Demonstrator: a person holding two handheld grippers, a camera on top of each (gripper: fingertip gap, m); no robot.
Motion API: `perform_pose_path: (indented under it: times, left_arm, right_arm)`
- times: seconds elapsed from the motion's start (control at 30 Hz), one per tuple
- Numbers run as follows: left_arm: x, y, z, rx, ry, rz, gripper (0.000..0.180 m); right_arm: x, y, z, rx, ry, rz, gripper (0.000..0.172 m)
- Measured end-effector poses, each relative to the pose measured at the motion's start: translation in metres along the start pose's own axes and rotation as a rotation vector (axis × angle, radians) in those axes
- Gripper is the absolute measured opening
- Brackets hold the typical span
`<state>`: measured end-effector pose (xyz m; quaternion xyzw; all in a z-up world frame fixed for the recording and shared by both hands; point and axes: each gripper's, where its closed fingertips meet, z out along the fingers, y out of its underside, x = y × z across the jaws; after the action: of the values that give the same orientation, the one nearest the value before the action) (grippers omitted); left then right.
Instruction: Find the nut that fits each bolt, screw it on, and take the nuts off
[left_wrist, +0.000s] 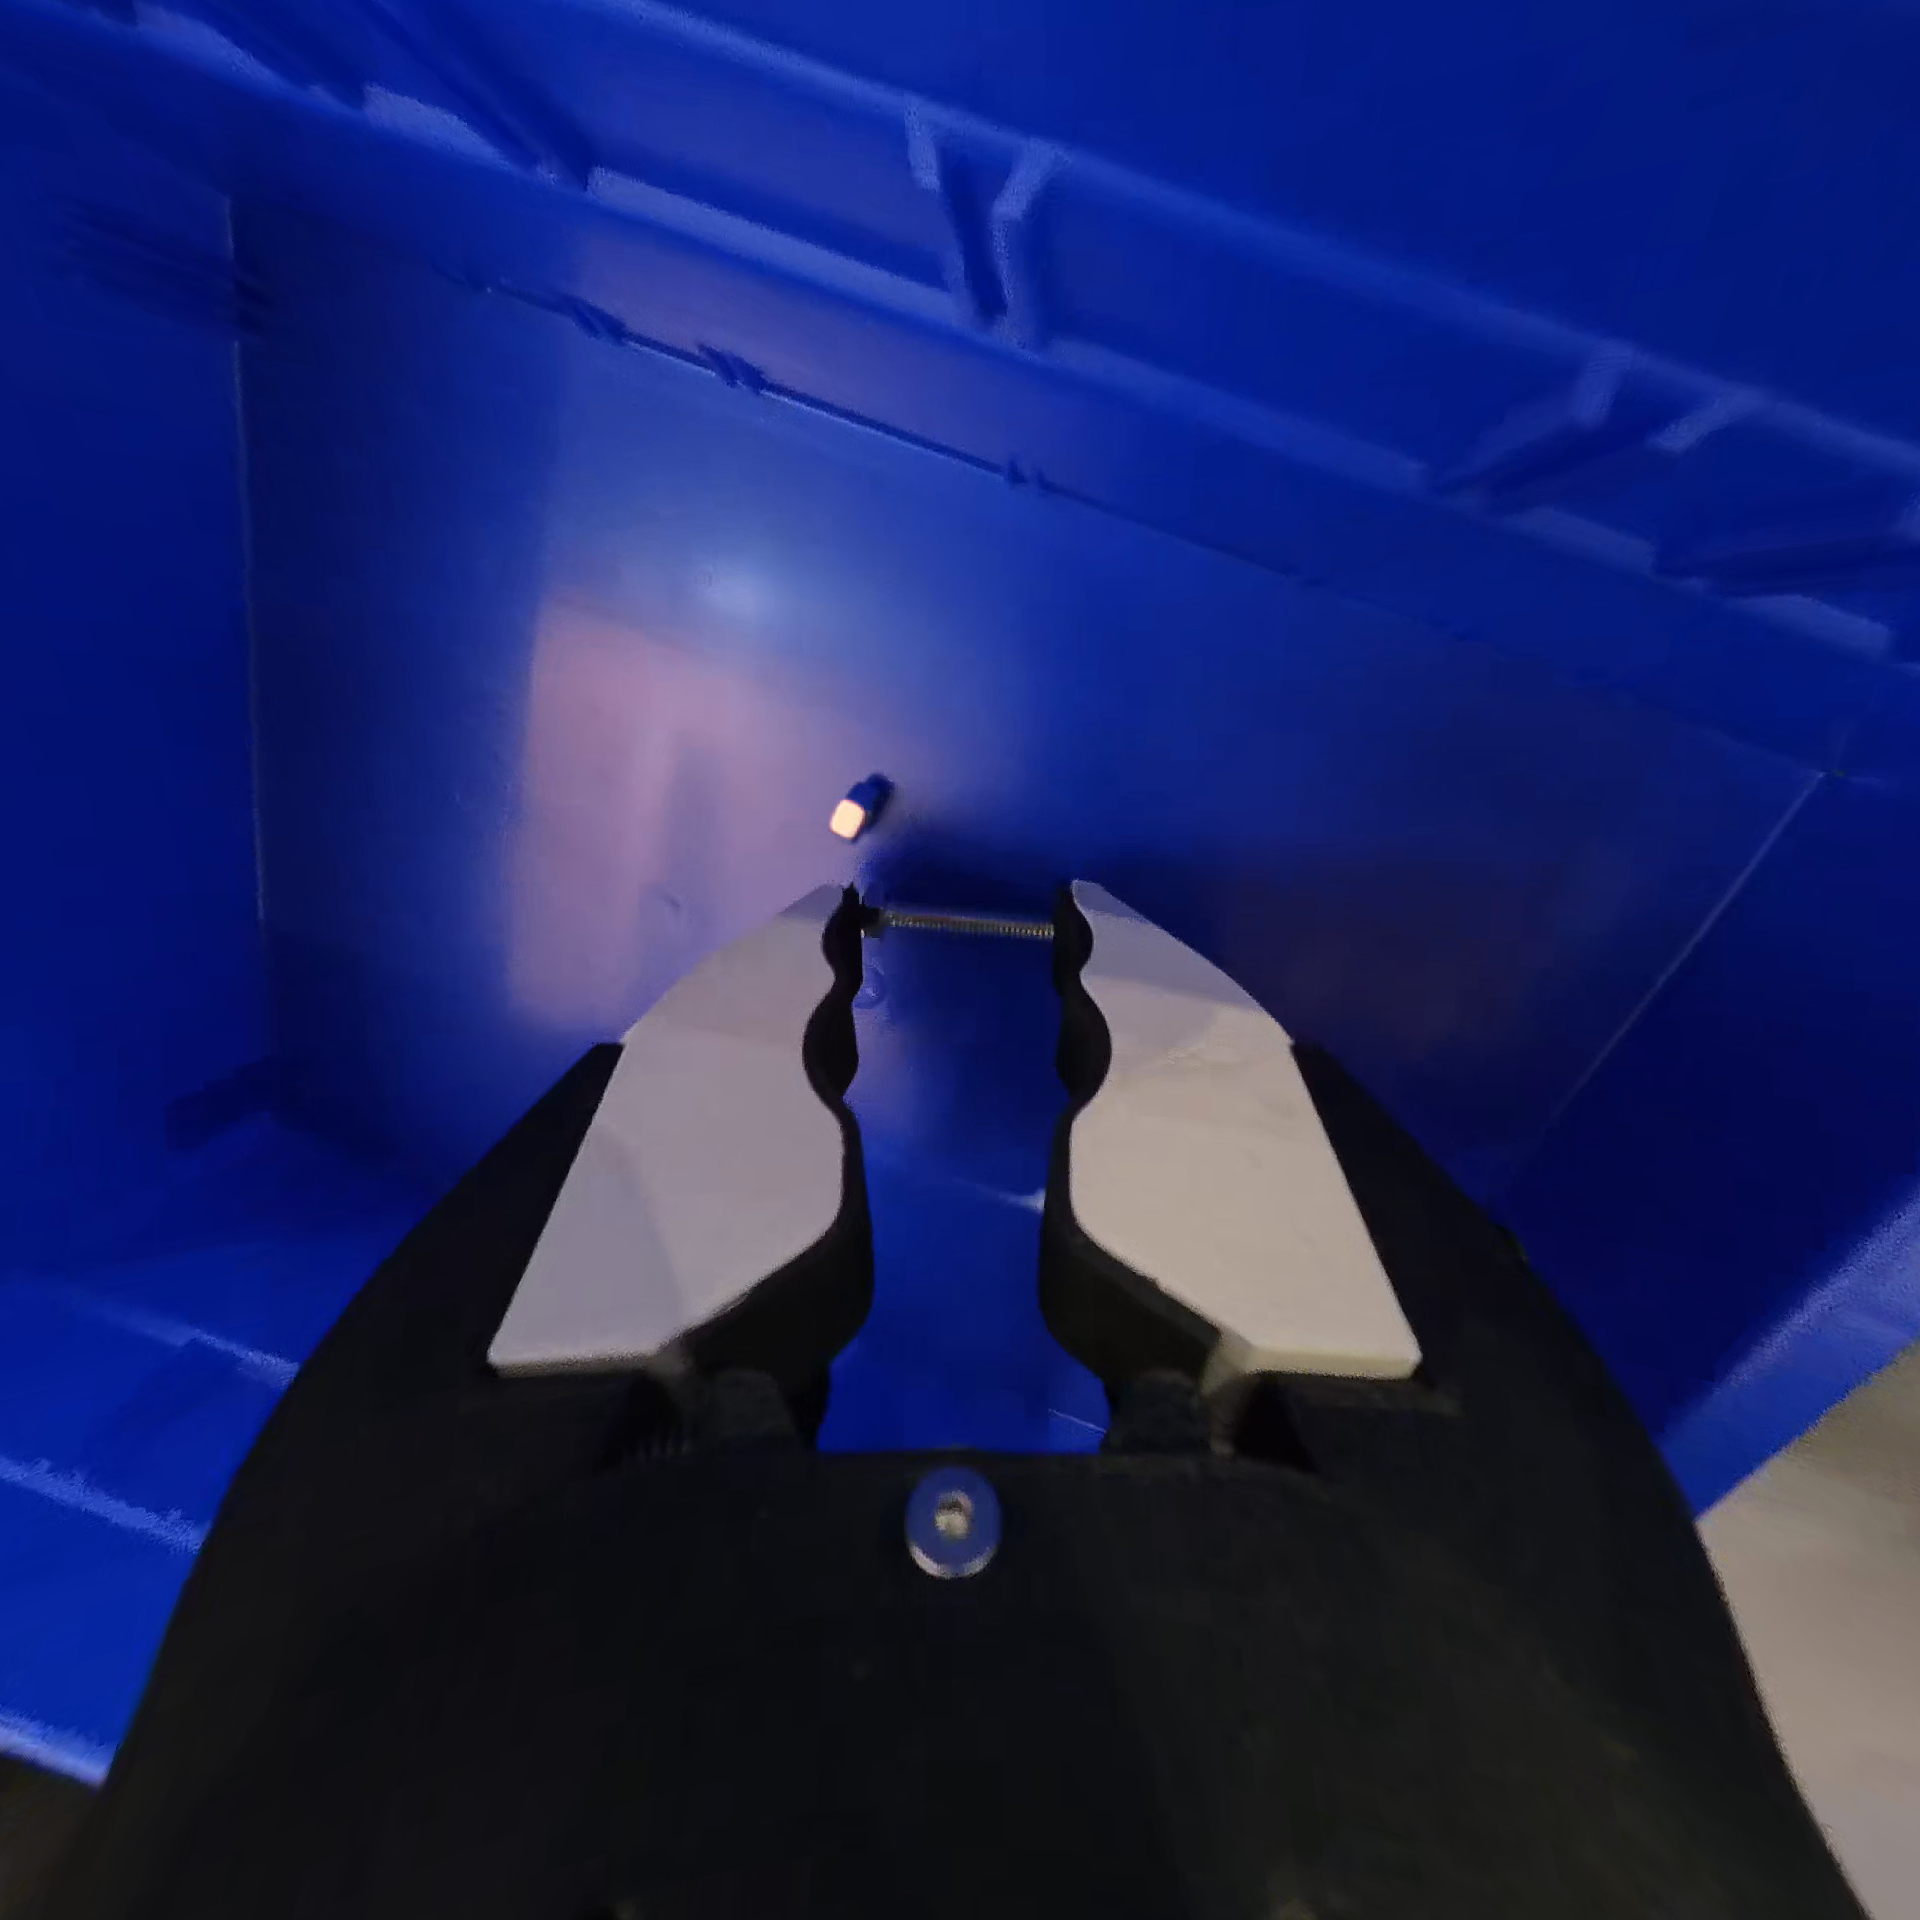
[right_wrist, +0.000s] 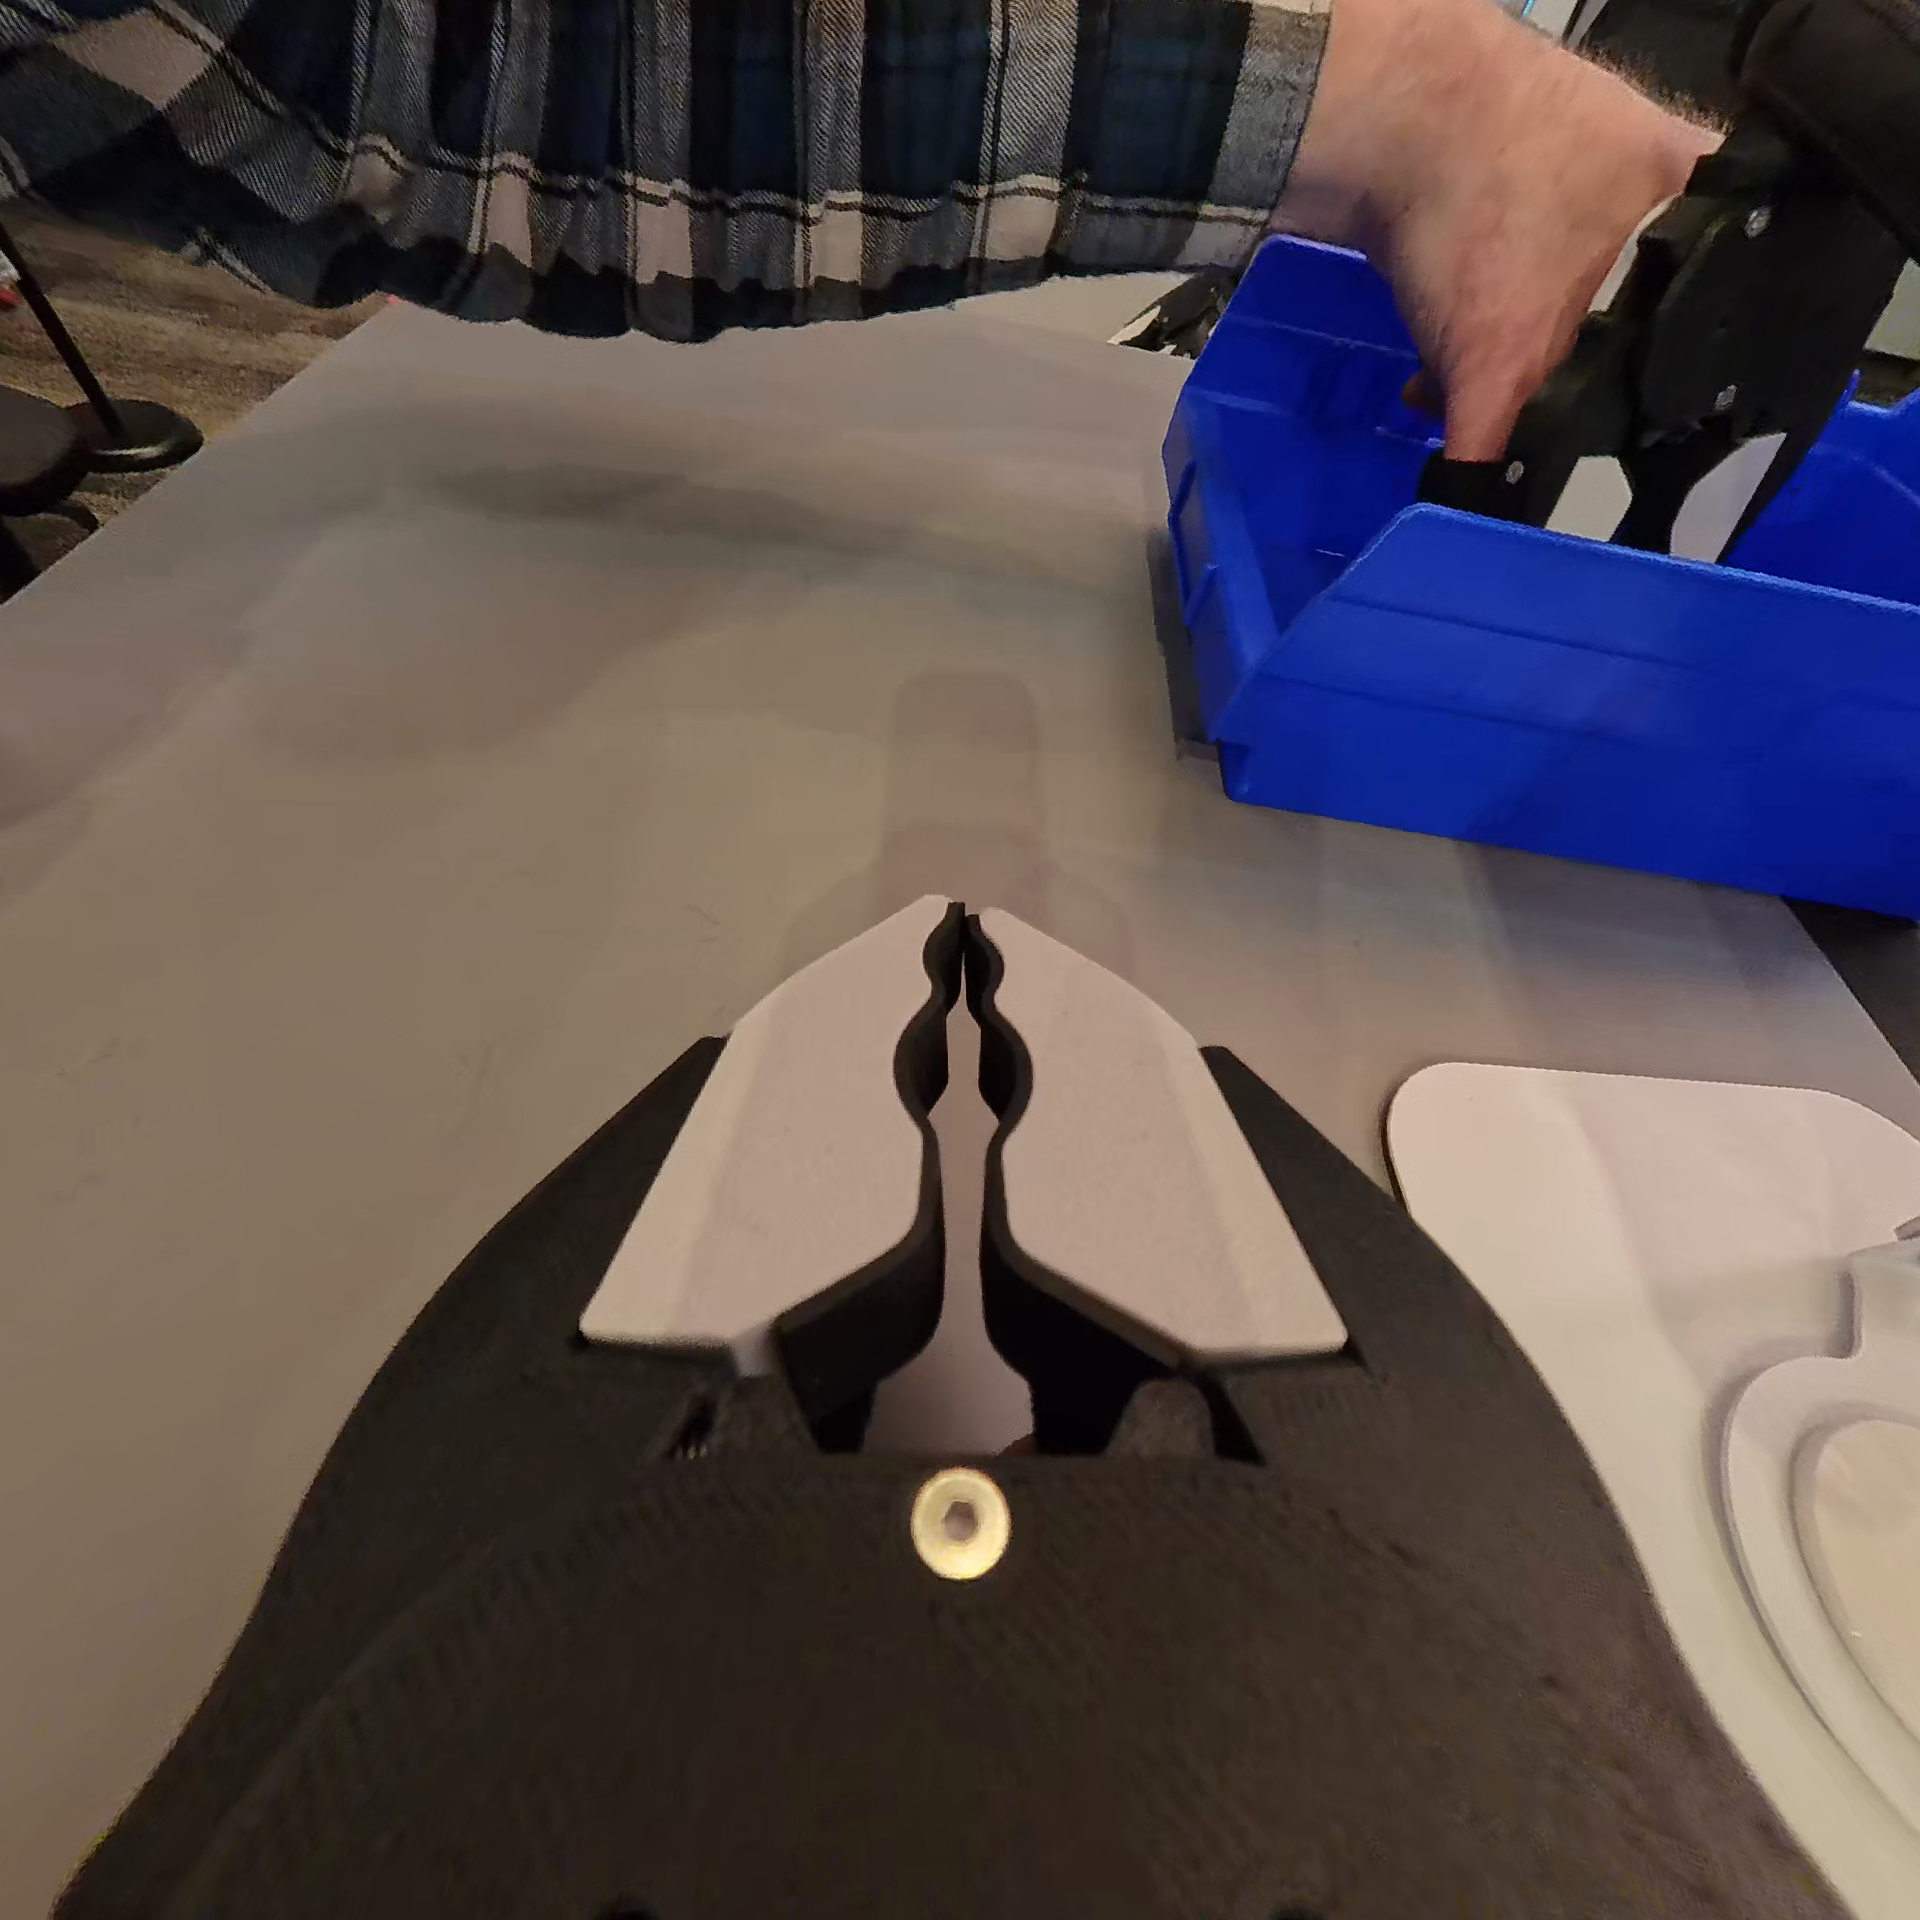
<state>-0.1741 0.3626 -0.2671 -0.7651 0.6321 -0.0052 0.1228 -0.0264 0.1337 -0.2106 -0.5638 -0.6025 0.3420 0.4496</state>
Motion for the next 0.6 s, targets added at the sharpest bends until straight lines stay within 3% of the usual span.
perform_pose_path:
  times: [0.3,0.47,0.6]
  left_arm:
    - [0.024,0.01,-0.049,0.105,-0.066,-0.015,0.035]
    - [0.081,0.003,-0.1,0.229,-0.09,0.043,0.035]
    - [0.146,-0.017,-0.109,0.306,-0.06,0.142,0.035]
  right_arm:
    - [0.0,0.0,0.0,0.004,0.002,0.001,0.0]
    - [0.001,-0.001,-0.001,0.006,0.005,0.005,0.0]
    - [0.002,-0.002,-0.001,0.013,0.01,0.012,0.0]
